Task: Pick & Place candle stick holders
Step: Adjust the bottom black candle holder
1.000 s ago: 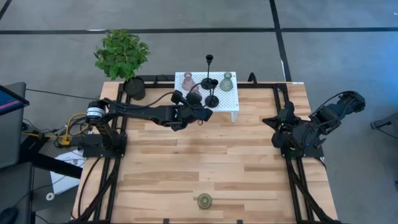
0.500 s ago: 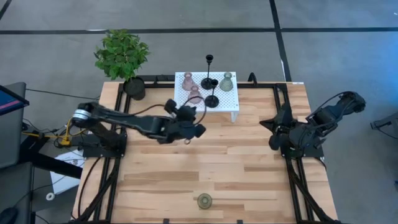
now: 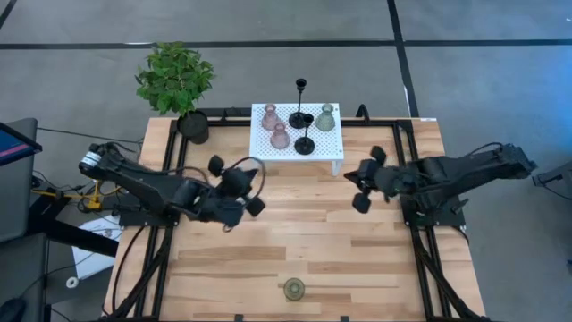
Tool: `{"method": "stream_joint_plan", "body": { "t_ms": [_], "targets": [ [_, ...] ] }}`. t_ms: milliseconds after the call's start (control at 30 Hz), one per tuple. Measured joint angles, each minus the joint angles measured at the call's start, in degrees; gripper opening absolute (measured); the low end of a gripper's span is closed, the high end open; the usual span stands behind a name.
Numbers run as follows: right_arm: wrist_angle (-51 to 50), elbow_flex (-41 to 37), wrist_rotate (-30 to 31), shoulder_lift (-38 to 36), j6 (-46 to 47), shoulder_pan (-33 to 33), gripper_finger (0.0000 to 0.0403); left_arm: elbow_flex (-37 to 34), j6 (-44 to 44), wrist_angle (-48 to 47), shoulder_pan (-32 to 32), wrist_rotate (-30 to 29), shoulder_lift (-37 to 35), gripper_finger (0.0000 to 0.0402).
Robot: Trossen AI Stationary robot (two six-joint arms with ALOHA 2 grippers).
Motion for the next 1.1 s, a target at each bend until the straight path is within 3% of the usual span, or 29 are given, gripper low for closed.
{"method": "stream_joint_plan", "body": {
  "t_ms": [200,400,633,967,1100],
  "targets": [
    [13.1,0.0,-9.2,6.0,-6.4,-8.2,0.0,-9.3,-4.7,0.2,-7.1,0.2,-9.3,0.0001],
    [21.2,0.0,-10.8,13.9,-6.5,-13.6,0.0,-13.9,-2.9,0.3,-13.3,0.2,-17.8,0.0001],
    [26.2,0.0,-10.8,22.6,-6.5,-17.3,0.0,-16.2,2.4,0.2,-15.2,0.2,-25.5,0.0001],
    [28.3,0.0,-10.9,21.4,-11.8,-22.6,0.0,-17.6,7.0,0.2,-15.2,-1.6,-28.3,0.0001],
    [31.7,0.0,-16.2,21.3,-14.0,-25.8,0.0,-17.6,9.3,0.2,-15.1,-3.8,-28.3,0.0001]
  ]
}}
